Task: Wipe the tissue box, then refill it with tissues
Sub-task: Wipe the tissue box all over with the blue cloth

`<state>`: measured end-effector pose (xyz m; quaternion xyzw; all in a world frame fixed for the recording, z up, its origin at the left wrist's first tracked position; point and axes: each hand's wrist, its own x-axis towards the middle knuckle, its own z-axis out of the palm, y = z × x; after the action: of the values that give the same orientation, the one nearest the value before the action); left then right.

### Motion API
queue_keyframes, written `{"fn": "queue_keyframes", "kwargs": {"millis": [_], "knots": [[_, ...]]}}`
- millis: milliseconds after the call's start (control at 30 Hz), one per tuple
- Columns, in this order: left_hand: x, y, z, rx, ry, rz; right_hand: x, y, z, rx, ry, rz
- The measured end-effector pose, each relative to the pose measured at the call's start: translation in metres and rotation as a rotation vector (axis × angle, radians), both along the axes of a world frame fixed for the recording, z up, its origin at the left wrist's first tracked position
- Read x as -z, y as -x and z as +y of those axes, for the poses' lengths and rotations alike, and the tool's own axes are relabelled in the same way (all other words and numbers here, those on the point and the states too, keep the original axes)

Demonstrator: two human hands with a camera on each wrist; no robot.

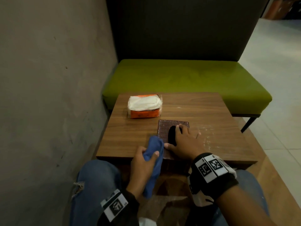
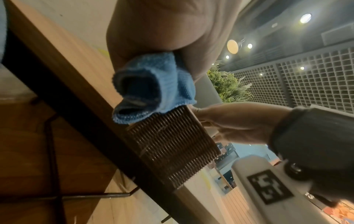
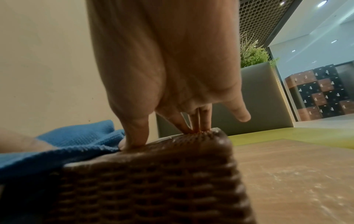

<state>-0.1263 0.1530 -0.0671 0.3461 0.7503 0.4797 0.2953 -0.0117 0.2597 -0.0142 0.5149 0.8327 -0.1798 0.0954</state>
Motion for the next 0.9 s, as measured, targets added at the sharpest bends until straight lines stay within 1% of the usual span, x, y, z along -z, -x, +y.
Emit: {"fn": "queue_keyframes", "kwargs": {"millis": [67,133,200,267,300,367,467,533,600,667,833,900], "knots": [[0.0,0.002,0.006,-0.01,-0.011,0.001,0.0,0.002,-0.002,-0.001,-0.013,-0.009],[0.0,0.009,0.023,0.003,0.0,-0.007,0.0,0.002,-0.004,0.004,-0.042,-0.039],[-0.001,0.017,0.039,0.039,0.002,0.039,-0.002,-0.003,-0.006,0.008,-0.072,-0.077],[-0.004,0.023,0.05,0.081,0.002,0.079,-0.006,-0.008,-0.005,-0.034,-0.081,-0.066],[-0.007,0.025,0.055,0.105,0.004,0.077,-0.006,-0.01,-0.002,-0.087,-0.079,-0.043],[-0.012,0.028,0.064,0.154,-0.018,0.055,-0.005,-0.012,0.005,-0.178,-0.04,-0.01],[-0.015,0.029,0.067,0.165,-0.039,0.044,0.001,-0.015,0.013,-0.151,0.046,0.008],[-0.008,0.026,0.057,0.115,-0.057,0.023,0.004,-0.016,0.015,-0.116,0.044,0.007],[0.0,0.019,0.04,0.021,-0.068,-0.028,0.005,-0.015,0.014,-0.102,0.034,0.002],[0.004,0.013,0.031,-0.066,-0.083,-0.038,0.005,-0.014,0.013,-0.112,0.025,-0.008],[-0.003,0.02,0.057,-0.114,-0.06,-0.007,-0.006,-0.02,0.017,-0.173,0.085,-0.054],[-0.004,0.014,0.054,-0.162,-0.085,0.006,-0.008,-0.021,0.016,-0.171,0.086,-0.056]]}}
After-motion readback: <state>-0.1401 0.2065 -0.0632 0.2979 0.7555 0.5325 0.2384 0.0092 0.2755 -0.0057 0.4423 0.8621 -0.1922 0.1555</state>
